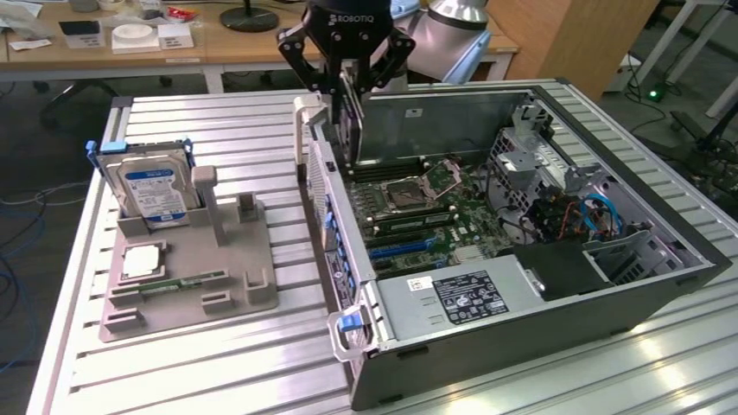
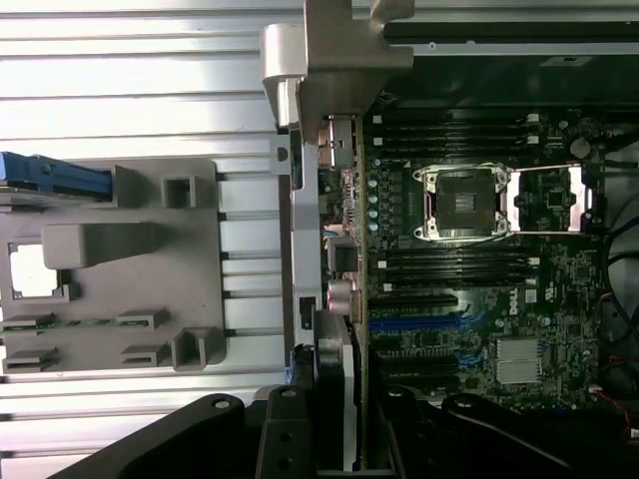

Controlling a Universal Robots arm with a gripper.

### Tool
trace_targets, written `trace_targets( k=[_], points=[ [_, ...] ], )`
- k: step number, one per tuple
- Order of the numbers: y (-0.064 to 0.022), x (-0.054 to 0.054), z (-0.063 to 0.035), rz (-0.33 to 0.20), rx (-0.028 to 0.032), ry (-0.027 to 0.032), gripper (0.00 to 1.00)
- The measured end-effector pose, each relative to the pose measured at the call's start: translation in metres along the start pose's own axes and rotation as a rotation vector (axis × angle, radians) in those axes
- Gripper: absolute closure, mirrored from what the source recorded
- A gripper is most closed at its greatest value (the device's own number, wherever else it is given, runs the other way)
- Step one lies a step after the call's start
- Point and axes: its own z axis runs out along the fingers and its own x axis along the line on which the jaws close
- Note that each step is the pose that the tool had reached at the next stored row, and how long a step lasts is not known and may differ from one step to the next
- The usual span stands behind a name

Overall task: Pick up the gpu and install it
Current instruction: 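Pick up the gpu and move the gpu toward the slot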

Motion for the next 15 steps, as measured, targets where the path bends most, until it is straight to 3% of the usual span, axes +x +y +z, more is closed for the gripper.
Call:
trace_targets(
  k=[15],
  points=[
    [0.001,-0.019,0.0005,0.0,0.0,0.0,0.72]
  ],
)
